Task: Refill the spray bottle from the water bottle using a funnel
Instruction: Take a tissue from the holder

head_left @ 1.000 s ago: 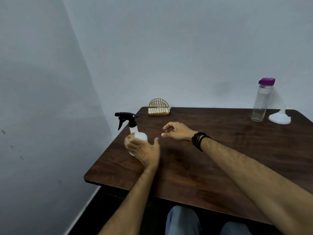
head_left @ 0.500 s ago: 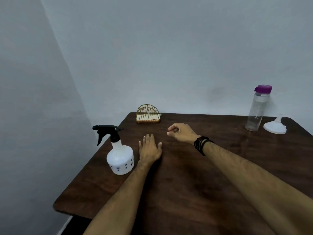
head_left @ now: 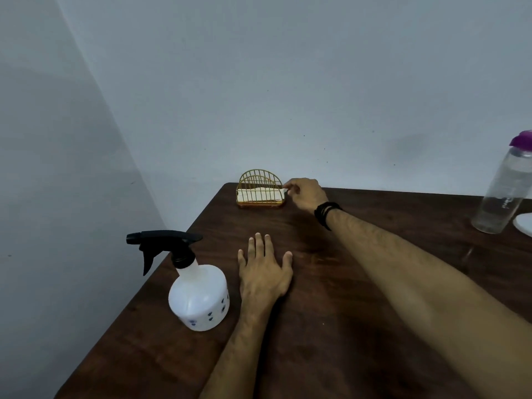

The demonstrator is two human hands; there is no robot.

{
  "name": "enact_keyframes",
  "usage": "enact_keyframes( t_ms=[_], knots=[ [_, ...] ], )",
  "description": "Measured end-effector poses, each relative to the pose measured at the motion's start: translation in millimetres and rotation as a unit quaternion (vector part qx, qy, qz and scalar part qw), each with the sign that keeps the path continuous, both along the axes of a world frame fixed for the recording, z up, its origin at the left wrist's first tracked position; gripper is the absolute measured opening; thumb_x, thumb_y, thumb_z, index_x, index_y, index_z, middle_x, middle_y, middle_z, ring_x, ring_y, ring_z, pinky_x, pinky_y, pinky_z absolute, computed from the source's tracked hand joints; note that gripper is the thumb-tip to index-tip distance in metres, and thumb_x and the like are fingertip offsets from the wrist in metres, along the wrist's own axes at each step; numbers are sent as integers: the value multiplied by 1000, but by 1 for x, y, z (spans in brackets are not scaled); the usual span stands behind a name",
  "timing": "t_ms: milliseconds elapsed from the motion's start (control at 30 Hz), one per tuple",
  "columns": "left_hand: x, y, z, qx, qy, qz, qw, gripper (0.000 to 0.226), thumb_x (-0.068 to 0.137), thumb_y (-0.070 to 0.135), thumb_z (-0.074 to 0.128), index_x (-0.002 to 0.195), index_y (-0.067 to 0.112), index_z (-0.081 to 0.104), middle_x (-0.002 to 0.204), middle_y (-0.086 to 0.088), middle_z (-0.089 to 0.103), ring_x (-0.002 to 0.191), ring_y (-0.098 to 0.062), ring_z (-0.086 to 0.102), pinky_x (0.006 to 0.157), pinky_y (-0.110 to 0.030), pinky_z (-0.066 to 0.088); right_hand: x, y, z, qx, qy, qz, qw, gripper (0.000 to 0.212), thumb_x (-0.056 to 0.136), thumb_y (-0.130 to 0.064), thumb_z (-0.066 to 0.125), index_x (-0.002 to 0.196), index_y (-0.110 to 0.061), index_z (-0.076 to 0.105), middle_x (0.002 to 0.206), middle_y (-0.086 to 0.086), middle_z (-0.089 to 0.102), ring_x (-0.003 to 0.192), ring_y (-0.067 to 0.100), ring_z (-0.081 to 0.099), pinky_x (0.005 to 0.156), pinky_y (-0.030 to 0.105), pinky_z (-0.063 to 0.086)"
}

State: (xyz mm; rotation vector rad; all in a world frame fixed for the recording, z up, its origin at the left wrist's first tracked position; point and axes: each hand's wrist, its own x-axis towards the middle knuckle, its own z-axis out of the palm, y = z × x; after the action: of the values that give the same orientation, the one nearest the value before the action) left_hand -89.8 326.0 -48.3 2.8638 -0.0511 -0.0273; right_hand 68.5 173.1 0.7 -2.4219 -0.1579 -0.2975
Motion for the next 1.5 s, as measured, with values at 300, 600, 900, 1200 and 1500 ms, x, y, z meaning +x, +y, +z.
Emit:
enact_keyframes(
  t_ms=[300,600,900,1200,1500],
  knots=[
    [4,1,-3,3,-1,7,1000,76,99,62,18,160,19,1,168,-4,-5,154,-19,-9,123,-46,-7,34,12,-16,-82,-30,-17,996,19,95,-21,66,109,-19,78,119,2,73,110,22,66,92,36,54],
    [3,0,-4,-5,-13,13,1000,76,99,61,20,160,19,3,168,-4,-3,154,-18,-8,123,-46,-7,40,12,-21,-134,-66,-18,989,17,94,-18,63,103,-18,78,107,5,75,103,26,66,83,36,53],
    [2,0,-2,-7,-14,14,1000,77,99,62,21,160,18,5,168,-4,-2,154,-19,-6,123,-46,-6,37,11,-24,-73,-102,-11,992,12,96,-17,55,98,-13,65,101,5,66,96,23,59,78,38,51],
    [1,0,0,-12,-11,15,1000,77,99,62,21,160,18,3,168,-3,-4,154,-18,-8,123,-45,-7,45,7,-28,-150,-91,38,984,21,95,-20,65,111,-26,77,109,5,73,103,28,65,83,38,52],
    [3,0,-3,-12,-14,15,1000,77,99,62,22,160,19,5,168,-3,-3,154,-18,-7,123,-45,-7,39,11,-25,-93,-183,-49,977,17,90,-21,65,96,-21,80,101,1,74,105,26,56,90,40,40]
  ],
)
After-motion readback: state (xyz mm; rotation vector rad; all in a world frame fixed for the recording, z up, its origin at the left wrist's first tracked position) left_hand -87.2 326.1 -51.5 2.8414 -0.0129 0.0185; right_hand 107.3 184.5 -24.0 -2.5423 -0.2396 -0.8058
